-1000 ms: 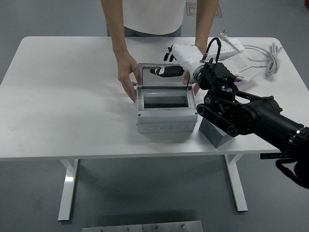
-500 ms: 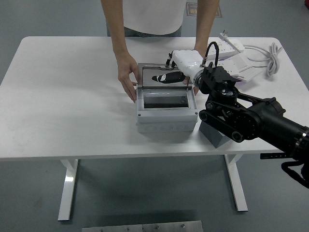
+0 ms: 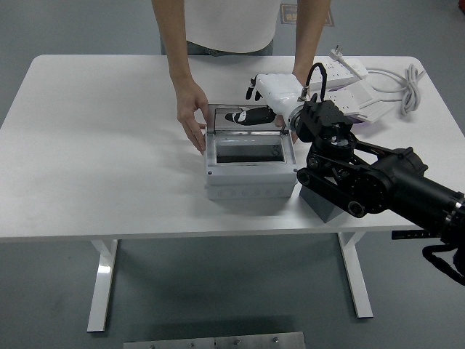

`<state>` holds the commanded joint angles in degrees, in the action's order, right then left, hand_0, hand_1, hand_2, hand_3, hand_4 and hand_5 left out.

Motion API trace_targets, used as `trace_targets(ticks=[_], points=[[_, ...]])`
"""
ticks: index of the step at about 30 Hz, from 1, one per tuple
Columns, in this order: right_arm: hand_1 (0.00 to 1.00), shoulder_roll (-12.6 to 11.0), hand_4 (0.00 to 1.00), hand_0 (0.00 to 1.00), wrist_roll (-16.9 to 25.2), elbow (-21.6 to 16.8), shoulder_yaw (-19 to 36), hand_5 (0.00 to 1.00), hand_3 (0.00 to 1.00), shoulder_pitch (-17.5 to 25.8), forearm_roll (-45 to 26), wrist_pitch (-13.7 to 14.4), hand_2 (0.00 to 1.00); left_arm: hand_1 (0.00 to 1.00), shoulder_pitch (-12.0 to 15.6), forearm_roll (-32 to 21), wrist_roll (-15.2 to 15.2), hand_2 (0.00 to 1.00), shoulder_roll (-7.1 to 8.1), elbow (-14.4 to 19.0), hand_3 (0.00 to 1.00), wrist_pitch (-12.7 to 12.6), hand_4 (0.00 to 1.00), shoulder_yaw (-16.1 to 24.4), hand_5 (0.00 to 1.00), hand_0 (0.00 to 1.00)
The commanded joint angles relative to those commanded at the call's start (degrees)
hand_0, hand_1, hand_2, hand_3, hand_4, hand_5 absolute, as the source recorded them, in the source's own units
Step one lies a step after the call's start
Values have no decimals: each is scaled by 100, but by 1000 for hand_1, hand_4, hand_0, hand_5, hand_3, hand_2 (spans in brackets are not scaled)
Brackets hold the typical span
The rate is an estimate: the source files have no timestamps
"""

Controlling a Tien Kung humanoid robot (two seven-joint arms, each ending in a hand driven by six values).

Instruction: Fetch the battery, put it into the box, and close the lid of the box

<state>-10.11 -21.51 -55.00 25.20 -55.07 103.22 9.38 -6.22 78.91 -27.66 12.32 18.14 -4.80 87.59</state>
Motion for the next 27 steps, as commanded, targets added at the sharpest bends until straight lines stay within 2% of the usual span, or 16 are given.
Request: trace_targets(ticks=[10, 23, 24, 27], points=[[389, -35, 931, 143, -68, -139, 13, 729, 588, 63, 63, -35, 565, 712, 0, -26, -1, 659, -3, -4, 612, -30, 704, -21, 199, 568], [385, -204, 913, 145, -225, -629, -11, 701, 577, 329, 168, -188, 538, 713, 3, -145, 25, 661, -5, -14, 612, -74, 705, -79, 201, 567], [384, -213, 903, 145, -231, -660, -15, 690, 531, 342, 163, -189, 496, 713, 4, -149, 27, 661, -4, -14, 612, -78, 707, -80, 204, 567], [384, -239, 903, 145, -239, -752, -20, 690, 531, 375, 166, -173, 496, 713, 6, -163, 30, 661, -1, -13, 612, -90, 707, -87, 204, 567]])
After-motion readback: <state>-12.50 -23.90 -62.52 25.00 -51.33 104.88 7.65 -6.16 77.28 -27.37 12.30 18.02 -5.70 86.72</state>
